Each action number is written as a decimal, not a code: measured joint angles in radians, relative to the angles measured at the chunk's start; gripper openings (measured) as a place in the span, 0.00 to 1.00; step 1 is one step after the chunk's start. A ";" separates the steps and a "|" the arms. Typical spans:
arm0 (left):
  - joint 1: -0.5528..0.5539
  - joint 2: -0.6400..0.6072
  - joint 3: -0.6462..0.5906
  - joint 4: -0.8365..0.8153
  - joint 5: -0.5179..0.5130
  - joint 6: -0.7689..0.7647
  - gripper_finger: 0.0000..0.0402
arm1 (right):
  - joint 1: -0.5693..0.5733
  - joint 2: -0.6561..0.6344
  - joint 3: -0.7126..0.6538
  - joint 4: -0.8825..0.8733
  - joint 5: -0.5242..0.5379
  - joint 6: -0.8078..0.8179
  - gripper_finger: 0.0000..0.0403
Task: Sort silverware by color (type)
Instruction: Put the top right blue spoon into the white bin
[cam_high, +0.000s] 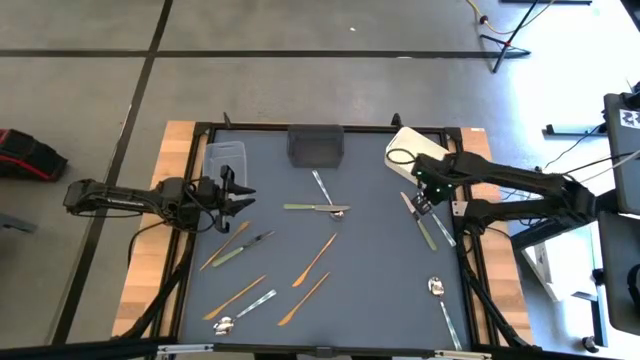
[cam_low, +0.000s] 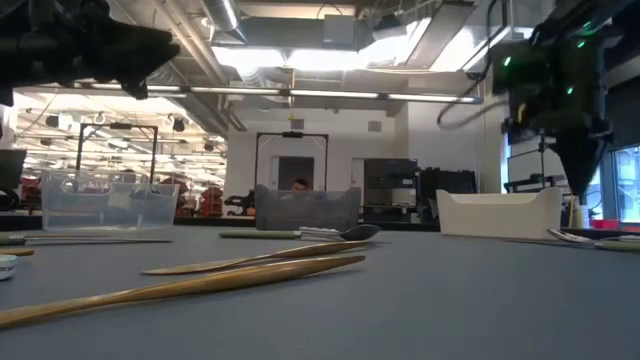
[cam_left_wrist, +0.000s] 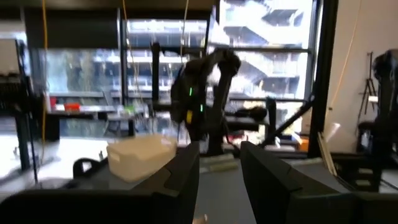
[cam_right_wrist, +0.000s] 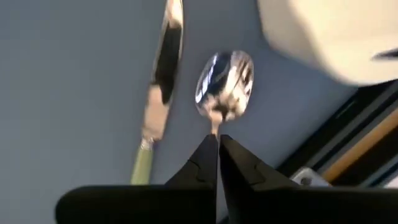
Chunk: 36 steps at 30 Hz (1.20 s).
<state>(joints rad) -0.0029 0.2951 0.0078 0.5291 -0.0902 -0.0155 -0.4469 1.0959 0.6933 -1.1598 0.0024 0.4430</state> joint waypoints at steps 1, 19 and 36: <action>0.000 0.000 0.000 0.018 0.003 0.000 0.28 | -0.006 0.035 0.000 -0.003 -0.006 -0.003 0.02; 0.000 -0.001 0.000 0.071 0.084 -0.009 0.28 | -0.005 0.385 -0.001 -0.008 -0.061 0.024 0.38; 0.000 -0.001 0.000 0.070 0.082 -0.012 0.28 | -0.005 0.460 -0.001 0.089 -0.025 -0.011 0.15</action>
<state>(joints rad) -0.0025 0.2946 0.0078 0.5990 -0.0082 -0.0271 -0.4519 1.5561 0.6928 -1.0709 -0.0227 0.4317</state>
